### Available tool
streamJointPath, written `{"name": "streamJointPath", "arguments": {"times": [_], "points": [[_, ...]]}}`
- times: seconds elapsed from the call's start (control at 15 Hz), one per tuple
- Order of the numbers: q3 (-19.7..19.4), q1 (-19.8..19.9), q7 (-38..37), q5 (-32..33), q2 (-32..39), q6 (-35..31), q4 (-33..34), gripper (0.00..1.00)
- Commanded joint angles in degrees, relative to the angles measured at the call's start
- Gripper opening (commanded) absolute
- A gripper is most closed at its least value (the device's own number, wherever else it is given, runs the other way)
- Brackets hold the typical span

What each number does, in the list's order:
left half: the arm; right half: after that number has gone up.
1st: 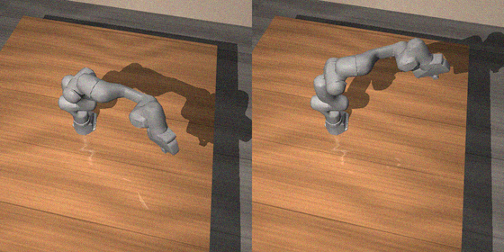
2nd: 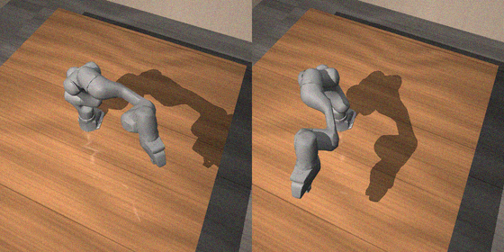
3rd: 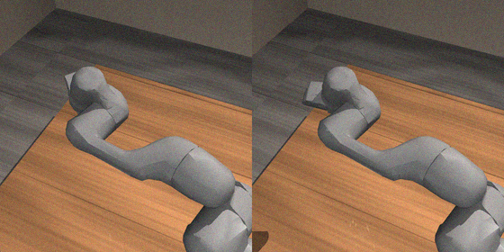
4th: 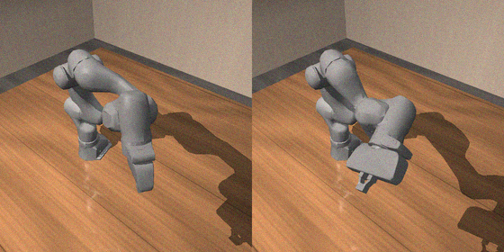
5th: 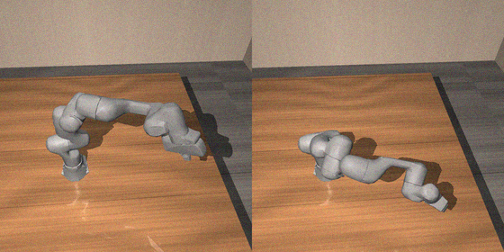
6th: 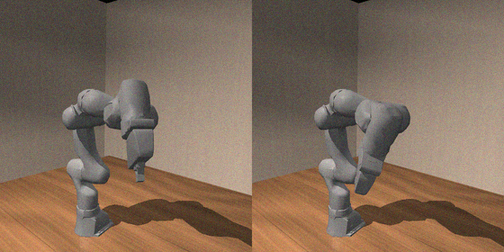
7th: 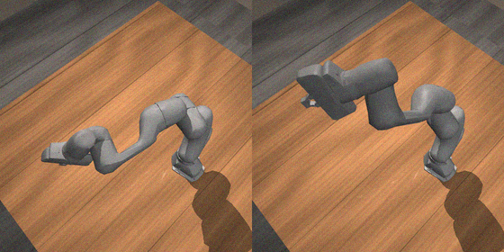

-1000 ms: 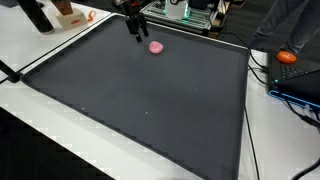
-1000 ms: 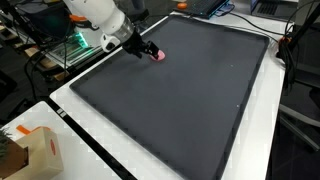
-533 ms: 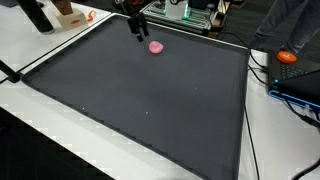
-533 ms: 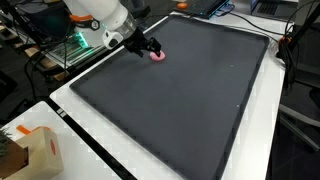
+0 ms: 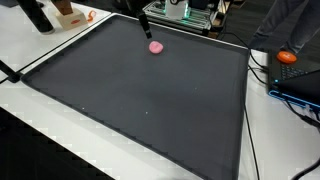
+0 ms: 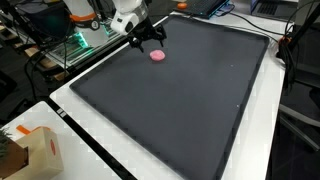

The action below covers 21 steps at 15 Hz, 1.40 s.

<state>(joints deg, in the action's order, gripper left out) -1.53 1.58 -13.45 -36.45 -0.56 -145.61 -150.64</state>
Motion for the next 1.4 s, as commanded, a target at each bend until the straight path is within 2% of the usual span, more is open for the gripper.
{"name": "streamJointPath", "arguments": {"times": [0.0,0.47,0.8,0.87,1.2,1.33], "points": [[1.41,-1.22,-1.90,10.75,-4.76,5.49,0.03,1.00],[4.75,-3.96,2.65,23.18,-8.19,17.64,6.23,1.00],[5.88,-5.06,9.23,30.13,-8.05,21.09,9.32,1.00],[5.54,-4.91,7.15,27.44,-7.74,19.45,8.80,1.00],[5.74,-5.11,8.87,28.85,-7.72,19.76,9.32,1.00],[5.28,-4.94,10.35,27.69,-5.72,16.99,7.88,1.00]]}}
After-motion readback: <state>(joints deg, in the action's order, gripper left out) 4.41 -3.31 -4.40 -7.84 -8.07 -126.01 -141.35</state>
